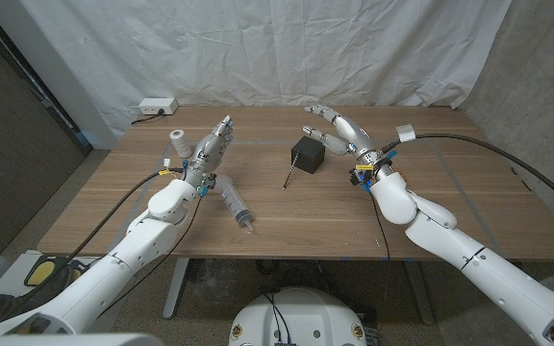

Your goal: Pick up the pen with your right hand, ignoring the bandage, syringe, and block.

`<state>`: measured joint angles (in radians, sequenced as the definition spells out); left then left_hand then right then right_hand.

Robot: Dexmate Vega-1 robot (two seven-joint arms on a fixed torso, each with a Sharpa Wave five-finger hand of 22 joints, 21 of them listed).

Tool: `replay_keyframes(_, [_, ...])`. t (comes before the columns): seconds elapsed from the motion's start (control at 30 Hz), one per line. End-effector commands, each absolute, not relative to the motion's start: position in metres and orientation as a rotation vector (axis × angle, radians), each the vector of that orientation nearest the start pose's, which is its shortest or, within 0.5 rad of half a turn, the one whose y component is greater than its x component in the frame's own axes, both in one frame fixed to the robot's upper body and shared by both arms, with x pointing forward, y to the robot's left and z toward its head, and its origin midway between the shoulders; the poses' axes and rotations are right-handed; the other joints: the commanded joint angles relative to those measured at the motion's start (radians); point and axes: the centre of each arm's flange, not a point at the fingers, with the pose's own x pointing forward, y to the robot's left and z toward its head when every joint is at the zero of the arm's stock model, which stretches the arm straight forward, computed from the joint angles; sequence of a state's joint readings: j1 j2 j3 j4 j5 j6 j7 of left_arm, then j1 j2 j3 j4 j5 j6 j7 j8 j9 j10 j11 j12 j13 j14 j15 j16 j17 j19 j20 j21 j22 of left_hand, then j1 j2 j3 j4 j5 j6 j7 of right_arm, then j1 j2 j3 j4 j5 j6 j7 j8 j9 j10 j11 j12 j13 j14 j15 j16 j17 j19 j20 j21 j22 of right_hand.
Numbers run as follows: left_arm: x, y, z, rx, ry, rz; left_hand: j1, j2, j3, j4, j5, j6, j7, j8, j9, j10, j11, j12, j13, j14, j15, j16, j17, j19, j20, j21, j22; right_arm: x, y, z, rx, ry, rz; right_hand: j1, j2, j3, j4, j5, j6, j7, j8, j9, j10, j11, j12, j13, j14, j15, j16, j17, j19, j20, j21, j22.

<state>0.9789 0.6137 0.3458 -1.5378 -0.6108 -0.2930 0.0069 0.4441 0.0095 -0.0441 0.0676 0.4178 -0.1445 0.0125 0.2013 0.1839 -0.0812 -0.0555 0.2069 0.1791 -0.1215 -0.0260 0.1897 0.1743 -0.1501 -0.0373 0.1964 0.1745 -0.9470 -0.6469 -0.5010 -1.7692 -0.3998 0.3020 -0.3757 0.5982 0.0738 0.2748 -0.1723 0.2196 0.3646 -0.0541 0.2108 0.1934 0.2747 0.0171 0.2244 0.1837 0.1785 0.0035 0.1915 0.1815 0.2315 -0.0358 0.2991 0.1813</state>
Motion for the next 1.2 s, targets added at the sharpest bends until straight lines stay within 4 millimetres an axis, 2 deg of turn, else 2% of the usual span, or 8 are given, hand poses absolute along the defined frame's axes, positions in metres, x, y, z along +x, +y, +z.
replay_keyframes(0.03, [0.599,0.284,-0.024,0.050,-0.664,-0.249,0.009,0.000,-0.007,-0.001,-0.004,0.003,-0.002,-0.002,0.001,0.005,0.000,0.000,0.005,0.003,-0.004,-0.002,0.006,-0.011,-0.062,0.002,0.005,0.531,-0.156,0.005,-0.908,-1.130,0.101,0.014,-0.001,0.004,-0.005,0.007,0.008,-0.008,0.007,0.001,0.001,-0.004,-0.003,0.004,-0.002,-0.006,-0.005,0.000,0.002,-0.018,-0.002,0.004])
replay_keyframes(0.27, [0.598,0.285,-0.022,0.049,-0.667,-0.245,0.010,0.001,-0.008,0.000,-0.004,0.003,-0.002,-0.003,0.001,0.005,-0.001,0.000,0.005,0.002,-0.003,-0.003,0.006,-0.011,-0.062,0.002,0.005,0.531,-0.154,0.001,-0.906,-1.105,0.115,0.024,-0.009,0.004,-0.001,0.005,0.022,0.018,0.010,0.002,0.004,0.005,-0.002,0.004,0.001,0.002,-0.004,0.001,0.000,-0.012,-0.007,0.004])
replay_keyframes(0.5, [0.600,0.286,-0.022,0.049,-0.665,-0.248,0.010,0.001,-0.010,0.000,-0.004,0.003,-0.003,-0.003,0.001,0.004,-0.001,-0.001,0.006,0.003,-0.003,-0.003,0.006,-0.012,-0.060,0.002,0.005,0.524,-0.151,-0.005,-0.911,-1.083,0.117,0.024,-0.012,0.003,0.004,0.003,0.020,0.017,0.008,0.002,0.006,0.007,-0.001,0.004,0.010,0.008,0.000,0.002,0.006,-0.001,-0.007,0.005])
replay_keyframes(0.87, [0.599,0.285,-0.020,0.057,-0.670,-0.255,0.011,0.002,-0.012,0.000,-0.005,0.003,-0.003,-0.004,0.001,0.004,-0.005,-0.002,0.006,0.002,-0.001,-0.003,0.006,-0.012,-0.059,0.002,0.005,0.517,-0.144,-0.009,-0.979,-1.088,0.095,0.027,-0.015,0.003,0.009,0.001,0.020,0.017,0.005,0.003,0.008,0.010,-0.001,0.005,0.016,0.009,0.002,0.003,0.013,0.001,-0.008,0.005])
replay_keyframes(1.2, [0.595,0.289,-0.019,0.058,-0.674,-0.259,0.012,0.003,-0.014,0.000,-0.005,0.003,-0.002,-0.004,0.002,0.006,-0.005,-0.002,0.006,0.002,-0.003,-0.003,0.006,-0.013,-0.058,0.002,0.005,0.522,-0.141,-0.014,-0.992,-1.080,0.093,0.049,-0.015,0.010,0.004,0.001,0.031,0.010,0.007,0.003,0.010,0.003,0.000,0.005,0.014,0.004,-0.001,0.003,0.014,0.001,-0.012,0.006])
